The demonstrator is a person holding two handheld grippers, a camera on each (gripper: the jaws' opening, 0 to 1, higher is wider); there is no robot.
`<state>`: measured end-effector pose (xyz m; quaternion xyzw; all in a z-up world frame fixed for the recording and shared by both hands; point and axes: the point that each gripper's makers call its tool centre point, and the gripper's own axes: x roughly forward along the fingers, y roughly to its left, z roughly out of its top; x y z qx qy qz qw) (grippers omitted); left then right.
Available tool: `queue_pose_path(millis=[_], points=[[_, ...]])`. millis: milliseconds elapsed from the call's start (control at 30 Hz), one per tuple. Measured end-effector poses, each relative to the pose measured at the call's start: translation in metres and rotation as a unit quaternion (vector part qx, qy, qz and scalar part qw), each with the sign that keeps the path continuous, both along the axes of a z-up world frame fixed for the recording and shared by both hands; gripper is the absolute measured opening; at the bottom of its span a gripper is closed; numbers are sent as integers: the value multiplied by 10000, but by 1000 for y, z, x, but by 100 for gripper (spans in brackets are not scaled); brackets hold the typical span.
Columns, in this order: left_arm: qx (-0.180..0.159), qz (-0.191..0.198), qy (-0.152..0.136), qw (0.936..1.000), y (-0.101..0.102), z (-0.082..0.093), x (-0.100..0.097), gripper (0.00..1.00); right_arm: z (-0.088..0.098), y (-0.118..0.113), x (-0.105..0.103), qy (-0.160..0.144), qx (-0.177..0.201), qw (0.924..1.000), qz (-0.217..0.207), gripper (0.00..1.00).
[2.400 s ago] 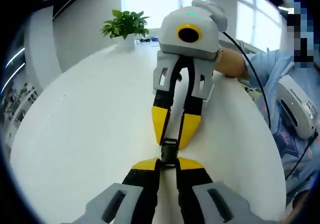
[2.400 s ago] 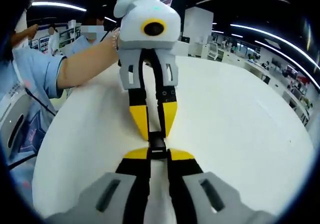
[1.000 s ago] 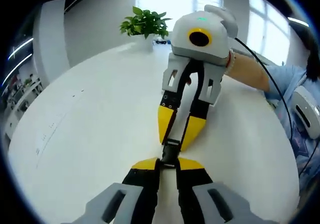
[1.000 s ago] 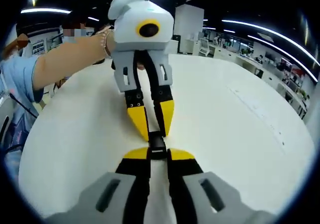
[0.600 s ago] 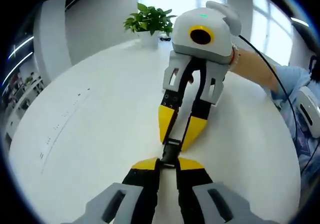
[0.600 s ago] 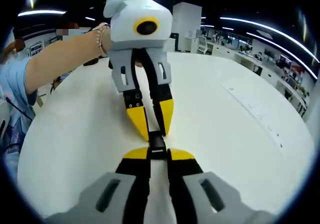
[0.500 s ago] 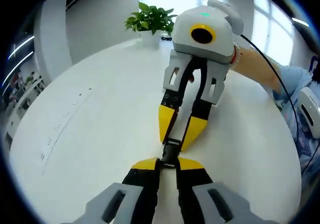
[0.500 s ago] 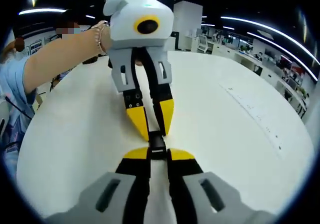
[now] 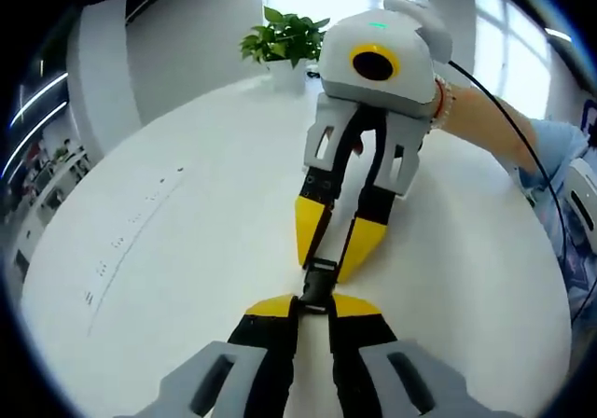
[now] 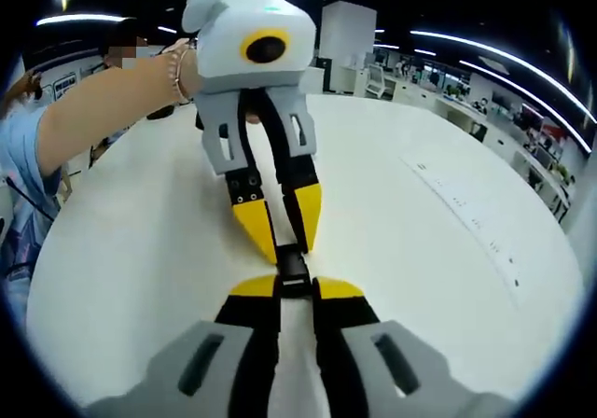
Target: Snap the two parts of the plastic buckle together until the buckle closes and remains connected.
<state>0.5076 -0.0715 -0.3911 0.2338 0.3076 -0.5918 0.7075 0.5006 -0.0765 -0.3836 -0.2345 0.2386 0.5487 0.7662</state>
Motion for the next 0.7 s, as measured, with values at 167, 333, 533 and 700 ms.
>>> queue_pose_path(millis=[167, 333, 533, 700], points=[[-76, 57, 20, 10000, -1, 1, 1, 12, 0, 0, 2, -26, 23, 10000, -44, 13], [84, 217, -282, 9993, 0, 4, 9, 21, 3, -1, 2, -482, -150, 9986, 165, 15], [516, 379, -867, 9942, 9, 12, 23, 36, 4, -3, 3, -539, -248, 9982, 62, 16], [50, 500, -1116, 9925, 4, 46, 24, 37, 5, -3, 3, -767, -416, 9961, 118, 17]])
